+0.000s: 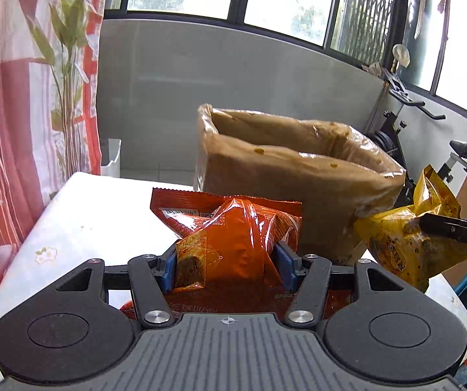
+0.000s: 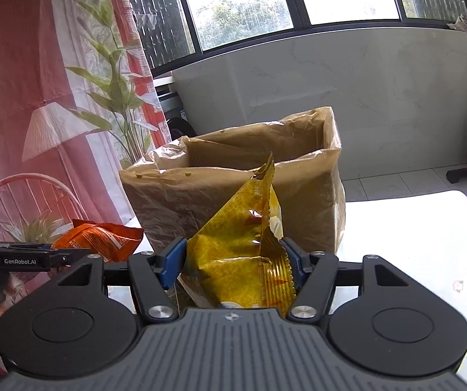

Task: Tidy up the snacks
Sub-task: 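Carry the yellow and orange bags over the box and open both tools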

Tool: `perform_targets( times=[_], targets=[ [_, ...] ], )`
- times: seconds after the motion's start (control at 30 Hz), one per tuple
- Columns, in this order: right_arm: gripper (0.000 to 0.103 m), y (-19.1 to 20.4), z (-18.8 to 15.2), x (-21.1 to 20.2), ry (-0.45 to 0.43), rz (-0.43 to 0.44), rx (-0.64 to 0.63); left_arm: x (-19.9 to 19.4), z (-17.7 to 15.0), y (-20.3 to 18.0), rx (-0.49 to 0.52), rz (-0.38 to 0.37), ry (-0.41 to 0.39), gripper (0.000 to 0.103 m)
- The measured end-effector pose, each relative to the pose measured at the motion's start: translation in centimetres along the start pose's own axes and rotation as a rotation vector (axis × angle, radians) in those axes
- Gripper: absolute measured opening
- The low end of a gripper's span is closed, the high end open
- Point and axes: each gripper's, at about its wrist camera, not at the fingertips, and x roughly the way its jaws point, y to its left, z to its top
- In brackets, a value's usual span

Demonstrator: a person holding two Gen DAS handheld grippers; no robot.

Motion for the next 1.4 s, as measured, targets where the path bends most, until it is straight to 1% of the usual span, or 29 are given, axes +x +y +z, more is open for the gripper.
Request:
perform_targets(
  times=[0.1,0.27,0.37,0.43,0.5,0.63,0.7,0.77,0.87,0.97,1.07,1.1,1.13,1.17,1.23,1.27,1.3,1.4],
  targets=[
    [0.064,0.9,1.4,-0.6,-0.041,0.023,-0.028,-1.5,2.3,-0.1,0.024,0.019,-0.076,0.061],
    [0.064,1.7,4.4,-1.1,-0.112,0.046,-0.064,-2.1,6.1,-1.6,0.096,0.024,-0.175,0.061],
    [0.064,1.8,6.6,-0.8,-0.15,0.039,-0.093,-1.3,8.5,-3.1,0.149,0.017,-0.228,0.061],
    [0.064,2.1,8.1,-0.4,-0.181,0.024,-0.138,-0.4,10.1,-4.5,0.198,0.017,-0.26,0.061],
    [0.064,2.2,9.7,0.5,-0.216,-0.001,-0.189,0.7,11.4,-5.7,0.228,0.01,-0.271,0.061],
    [0.064,1.9,12.2,3.8,-0.244,-0.066,-0.242,4.0,13.4,-8.2,0.262,0.018,-0.283,0.061],
    [0.064,1.4,12.9,5.7,-0.246,-0.106,-0.263,6.3,13.9,-9.0,0.266,0.029,-0.267,0.061],
    [0.064,0.8,13.2,7.8,-0.227,-0.13,-0.262,8.7,14.1,-9.5,0.245,0.036,-0.238,0.061],
    [0.064,-0.3,12.8,10.5,-0.174,-0.153,-0.245,12.4,13.8,-9.6,0.217,0.037,-0.171,0.061],
    [0.064,-0.9,12.0,12.7,-0.115,-0.175,-0.259,15.4,13.4,-10.2,0.218,0.034,-0.105,0.062],
    [0.065,-1.4,11.2,14.4,-0.062,-0.193,-0.259,17.4,13.3,-10.5,0.195,0.021,-0.055,0.064],
    [0.066,-1.5,11.1,14.8,-0.047,-0.198,-0.251,17.9,13.3,-10.5,0.175,0.007,-0.038,0.065],
    [0.068,-1.7,10.9,15.2,-0.032,-0.205,-0.244,18.1,13.3,-10.4,0.158,-0.007,-0.027,0.068],
    [0.07,-1.8,10.8,15.5,-0.018,-0.208,-0.237,18.4,13.5,-9.9,0.13,-0.02,-0.017,0.075],
    [0.073,-2.2,10.5,15.9,0.005,-0.217,-0.225,18.6,13.4,-9.4,0.095,-0.047,-0.016,0.086],
    [0.079,-2.3,10.5,15.9,0.008,-0.216,-0.219,18.4,13.1,-9.2,0.093,-0.061,-0.023,0.087],
    [0.082,-2.3,10.4,15.7,0.006,-0.214,-0.214,18.0,12.8,-9.0,0.1,-0.061,-0.031,0.087],
    [0.083,-2.3,10.5,14.8,-0.006,-0.202,-0.191,17.3,12.4,-8.8,0.123,-0.034,-0.039,0.087]
  ],
)
